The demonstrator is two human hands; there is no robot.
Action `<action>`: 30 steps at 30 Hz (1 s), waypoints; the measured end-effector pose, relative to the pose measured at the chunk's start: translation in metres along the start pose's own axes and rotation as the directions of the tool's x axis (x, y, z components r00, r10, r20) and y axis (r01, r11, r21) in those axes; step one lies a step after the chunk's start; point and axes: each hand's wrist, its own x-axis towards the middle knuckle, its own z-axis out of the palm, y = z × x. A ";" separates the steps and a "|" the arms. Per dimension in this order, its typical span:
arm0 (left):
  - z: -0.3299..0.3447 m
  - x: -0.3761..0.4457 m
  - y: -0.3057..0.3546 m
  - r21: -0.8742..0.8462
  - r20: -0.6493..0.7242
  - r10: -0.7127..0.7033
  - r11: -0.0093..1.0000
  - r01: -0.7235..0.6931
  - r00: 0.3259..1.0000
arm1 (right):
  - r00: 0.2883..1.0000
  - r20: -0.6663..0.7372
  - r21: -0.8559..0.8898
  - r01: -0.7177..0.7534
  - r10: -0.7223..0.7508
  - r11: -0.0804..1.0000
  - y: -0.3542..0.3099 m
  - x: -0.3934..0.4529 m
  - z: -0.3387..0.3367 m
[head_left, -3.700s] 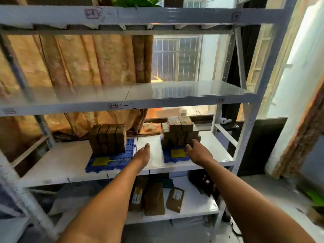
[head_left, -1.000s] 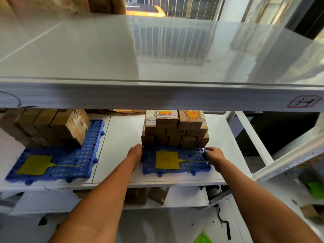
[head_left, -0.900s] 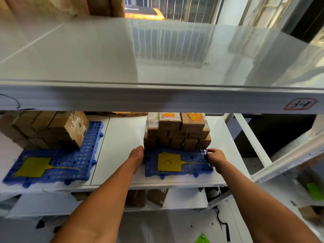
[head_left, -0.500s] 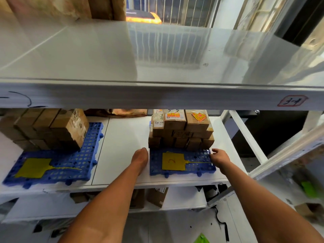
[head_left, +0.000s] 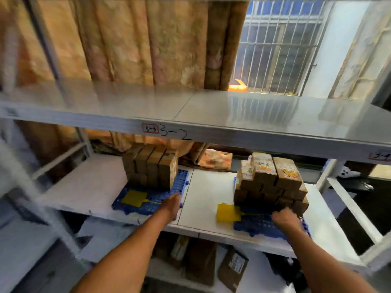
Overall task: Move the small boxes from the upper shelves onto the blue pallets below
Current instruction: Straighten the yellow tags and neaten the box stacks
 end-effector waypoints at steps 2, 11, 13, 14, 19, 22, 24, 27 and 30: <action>-0.041 -0.005 -0.018 0.028 -0.040 -0.032 0.999 0.033 0.999 | 0.997 -0.009 -0.002 -0.078 0.078 0.997 0.008 -0.008 0.009; -0.102 0.063 -0.051 -0.065 0.101 -0.073 0.995 0.080 0.992 | 0.975 -0.114 -0.080 -0.199 0.189 0.977 -0.021 -0.047 0.054; -0.082 0.076 -0.047 -0.116 0.185 -0.081 0.988 0.104 0.979 | 0.961 -0.182 -0.052 -0.223 0.210 0.973 -0.033 -0.051 0.060; -0.069 0.077 -0.045 -0.131 0.220 -0.095 0.983 0.126 0.971 | 0.958 -0.186 -0.018 -0.226 0.219 0.974 -0.037 -0.053 0.061; 0.010 0.079 -0.037 -0.075 0.388 -0.088 0.989 0.127 0.918 | 0.924 -0.126 0.300 -0.310 0.360 0.902 -0.034 -0.032 0.065; 0.057 0.079 -0.038 0.034 0.439 -0.131 0.991 0.130 0.889 | 0.902 -0.075 0.373 -0.370 0.426 0.851 -0.035 -0.012 0.061; 0.087 0.081 -0.044 0.162 0.400 -0.115 0.985 0.053 0.909 | 0.894 -0.026 0.462 -0.386 0.447 0.798 -0.035 0.001 0.058; 0.121 0.079 -0.049 0.389 0.432 -0.006 0.903 -0.180 0.902 | 0.905 0.070 0.547 -0.386 0.419 0.743 -0.033 0.019 0.062; 0.145 0.075 -0.051 0.479 0.417 0.063 0.833 -0.278 0.907 | 0.911 0.114 0.636 -0.373 0.395 0.676 -0.023 0.038 0.064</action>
